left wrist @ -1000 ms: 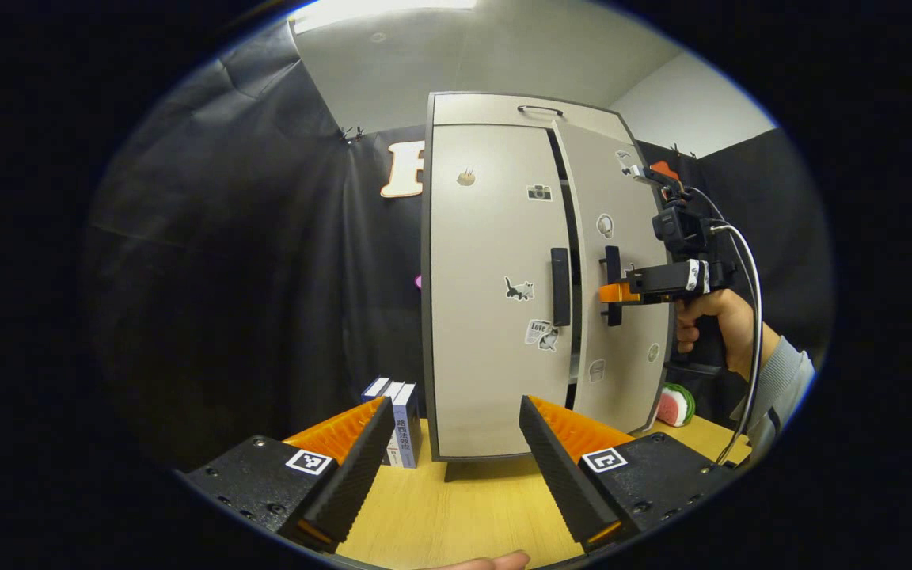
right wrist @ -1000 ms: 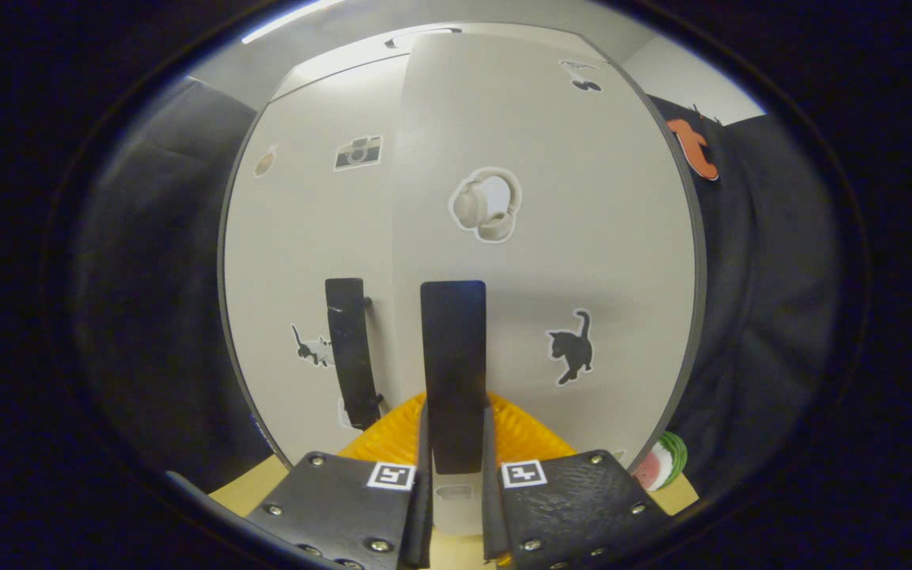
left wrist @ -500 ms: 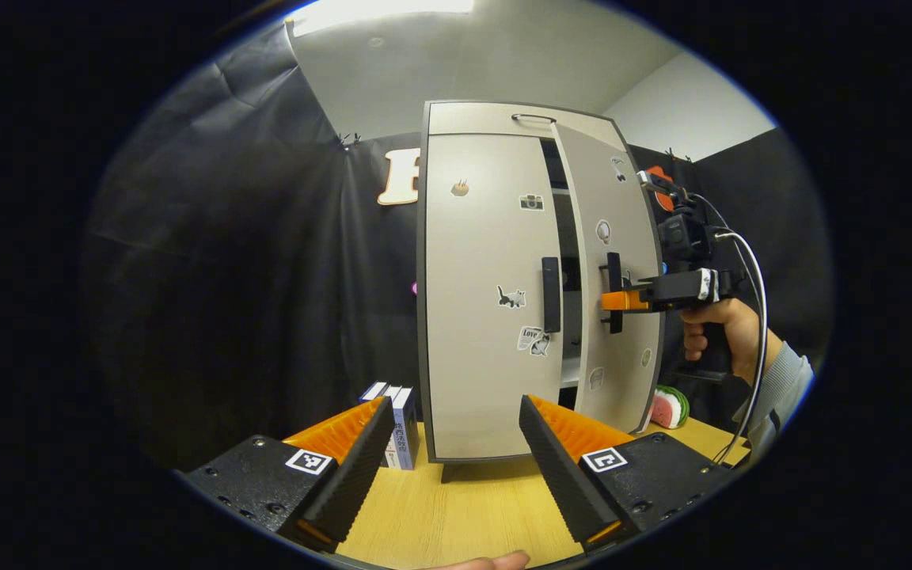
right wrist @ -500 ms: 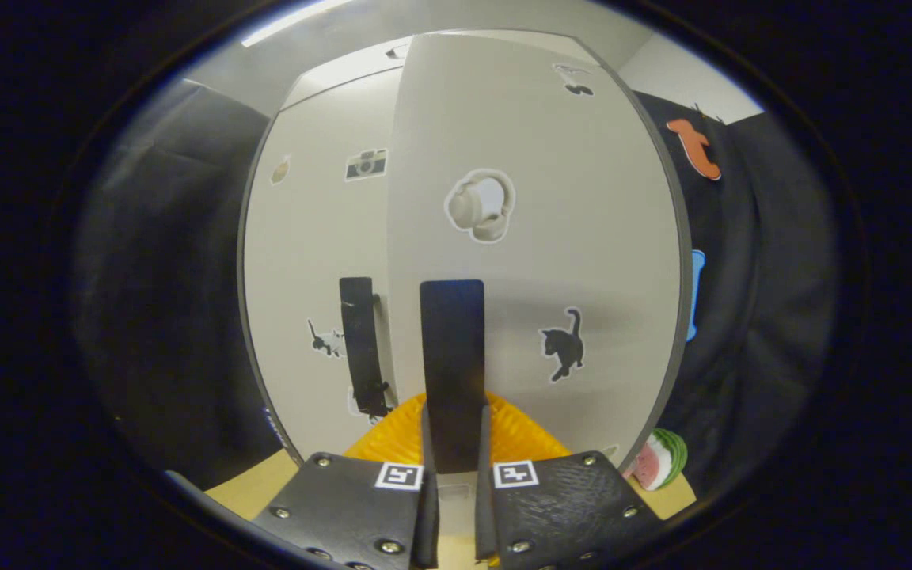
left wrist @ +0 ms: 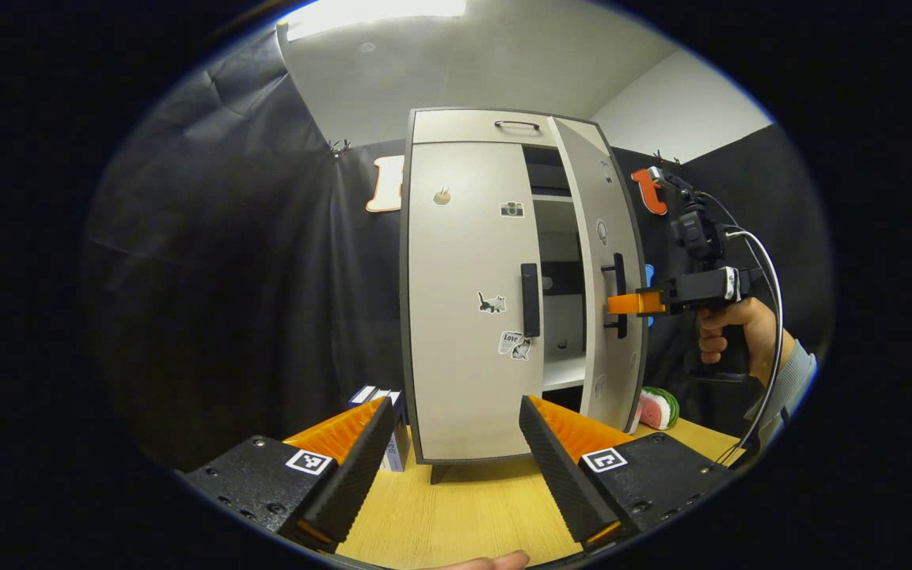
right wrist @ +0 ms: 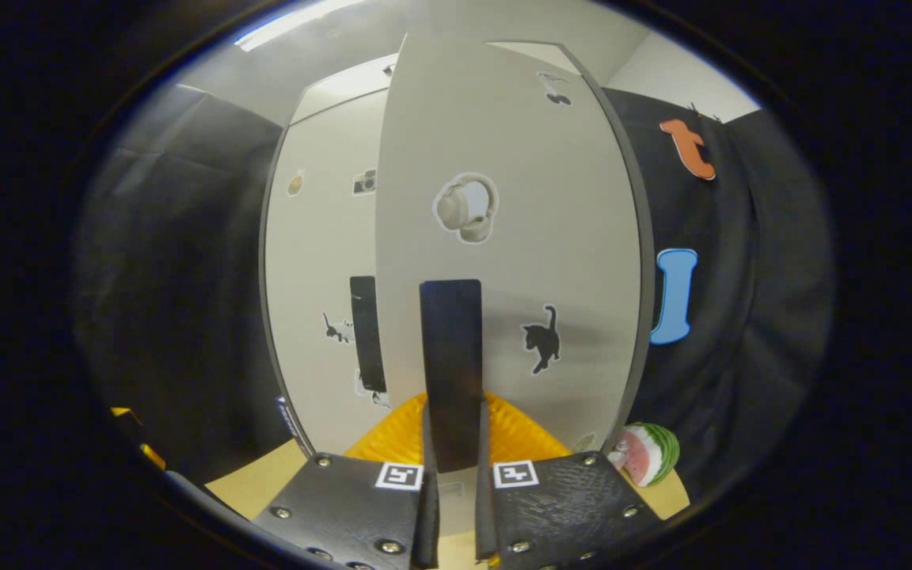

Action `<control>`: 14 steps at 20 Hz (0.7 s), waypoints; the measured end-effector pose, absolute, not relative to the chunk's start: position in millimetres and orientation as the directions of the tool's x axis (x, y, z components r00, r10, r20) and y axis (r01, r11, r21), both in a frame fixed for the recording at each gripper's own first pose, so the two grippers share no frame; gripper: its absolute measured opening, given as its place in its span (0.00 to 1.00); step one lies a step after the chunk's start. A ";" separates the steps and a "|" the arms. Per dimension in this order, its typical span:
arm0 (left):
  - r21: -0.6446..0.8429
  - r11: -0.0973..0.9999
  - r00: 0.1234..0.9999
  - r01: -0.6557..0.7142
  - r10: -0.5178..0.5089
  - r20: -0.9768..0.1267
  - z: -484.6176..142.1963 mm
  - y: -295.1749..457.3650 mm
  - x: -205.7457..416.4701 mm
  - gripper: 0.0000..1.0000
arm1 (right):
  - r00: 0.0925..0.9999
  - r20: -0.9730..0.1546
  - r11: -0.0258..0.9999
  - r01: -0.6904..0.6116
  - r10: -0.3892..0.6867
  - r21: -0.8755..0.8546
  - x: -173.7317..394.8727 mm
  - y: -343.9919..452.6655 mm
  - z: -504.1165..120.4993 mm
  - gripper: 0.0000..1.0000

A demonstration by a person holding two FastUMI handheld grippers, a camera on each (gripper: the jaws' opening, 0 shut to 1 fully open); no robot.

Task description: Open the right door of the double-door shoe cabinet with the right hand, and open the left door with the left hand.

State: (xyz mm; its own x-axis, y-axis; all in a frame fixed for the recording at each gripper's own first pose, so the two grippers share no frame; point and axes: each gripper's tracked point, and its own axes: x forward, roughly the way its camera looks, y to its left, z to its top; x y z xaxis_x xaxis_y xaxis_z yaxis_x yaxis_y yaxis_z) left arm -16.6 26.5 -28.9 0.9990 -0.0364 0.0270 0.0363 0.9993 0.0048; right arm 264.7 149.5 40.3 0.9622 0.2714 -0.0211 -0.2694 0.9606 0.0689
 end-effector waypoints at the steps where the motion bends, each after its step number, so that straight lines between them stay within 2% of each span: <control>1: 0.003 0.999 0.999 0.041 -0.042 0.031 -27.4 24.6 -17.6 0.99 | 0.962 -0.019 0.960 -0.270 0.272 0.070 262.2 147.4 40.4 0.18; 14: 0.002 0.997 0.996 0.081 -0.081 0.033 -28.9 -5.6 -16.9 0.99 | 0.970 0.012 0.966 -0.241 0.241 0.091 241.0 109.2 43.1 0.17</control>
